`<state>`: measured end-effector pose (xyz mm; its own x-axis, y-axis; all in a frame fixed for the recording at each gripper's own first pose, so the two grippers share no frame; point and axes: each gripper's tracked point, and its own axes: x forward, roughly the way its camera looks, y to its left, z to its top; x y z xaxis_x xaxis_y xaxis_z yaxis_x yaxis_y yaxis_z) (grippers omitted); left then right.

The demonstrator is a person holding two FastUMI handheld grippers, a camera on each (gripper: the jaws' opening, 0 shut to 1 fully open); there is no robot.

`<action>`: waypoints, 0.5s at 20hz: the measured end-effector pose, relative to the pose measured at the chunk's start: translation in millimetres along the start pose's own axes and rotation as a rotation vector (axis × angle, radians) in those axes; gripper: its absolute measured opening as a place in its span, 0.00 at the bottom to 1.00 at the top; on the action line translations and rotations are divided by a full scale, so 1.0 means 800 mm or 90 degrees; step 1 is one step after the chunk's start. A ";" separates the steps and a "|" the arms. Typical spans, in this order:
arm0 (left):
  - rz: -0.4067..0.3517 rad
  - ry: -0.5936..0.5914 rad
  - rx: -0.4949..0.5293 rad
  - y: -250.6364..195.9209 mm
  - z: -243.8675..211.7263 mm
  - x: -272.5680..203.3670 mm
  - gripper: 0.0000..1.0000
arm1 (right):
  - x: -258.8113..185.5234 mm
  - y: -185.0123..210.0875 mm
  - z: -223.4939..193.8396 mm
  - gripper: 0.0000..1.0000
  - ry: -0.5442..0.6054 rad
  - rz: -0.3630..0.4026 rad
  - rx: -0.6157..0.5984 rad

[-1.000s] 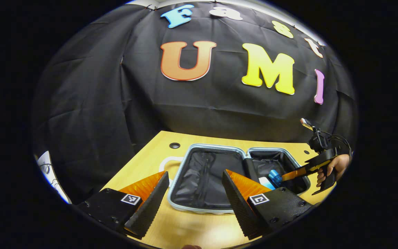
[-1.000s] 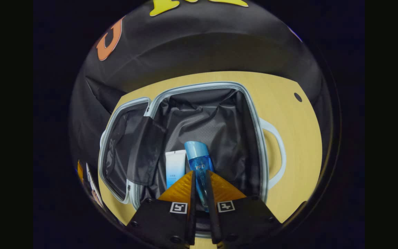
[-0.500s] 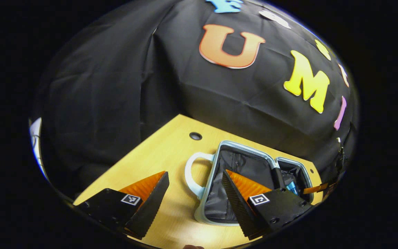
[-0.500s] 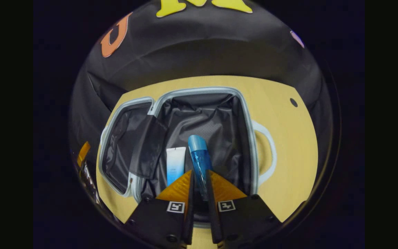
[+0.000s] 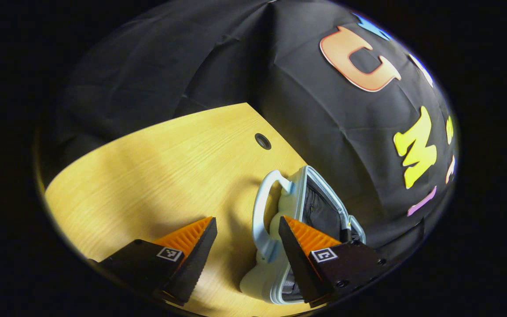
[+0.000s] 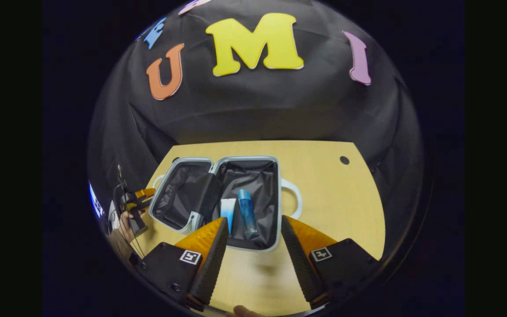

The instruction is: First open the suitcase, pack the skin care products into it, and then close the suitcase.

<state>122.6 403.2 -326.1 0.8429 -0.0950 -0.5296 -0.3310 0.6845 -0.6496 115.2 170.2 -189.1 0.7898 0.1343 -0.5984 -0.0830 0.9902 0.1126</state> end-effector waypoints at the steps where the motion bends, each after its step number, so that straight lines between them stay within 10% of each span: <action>1: -0.006 0.002 -0.015 -0.001 -0.001 0.005 0.88 | -0.017 -0.003 0.001 0.73 -0.013 -0.006 0.001; 5: -0.016 0.011 -0.061 -0.001 -0.004 0.017 0.66 | -0.080 -0.006 0.000 0.75 -0.057 -0.028 -0.011; 6: -0.025 0.018 -0.077 -0.007 -0.008 0.020 0.47 | -0.093 -0.007 -0.002 0.75 -0.067 -0.034 -0.020; 7: -0.031 0.022 -0.089 -0.009 -0.010 0.023 0.69 | -0.106 -0.010 -0.003 0.75 -0.079 -0.043 -0.031; 10: -0.045 0.011 -0.107 -0.017 -0.007 0.025 0.41 | -0.136 -0.009 -0.007 0.77 -0.103 -0.052 -0.030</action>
<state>141.5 387.5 -330.8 0.8594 -0.1522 -0.4881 -0.3390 0.5451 -0.7668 26.2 149.0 -129.4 0.8822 0.0485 -0.4684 -0.0397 0.9988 0.0287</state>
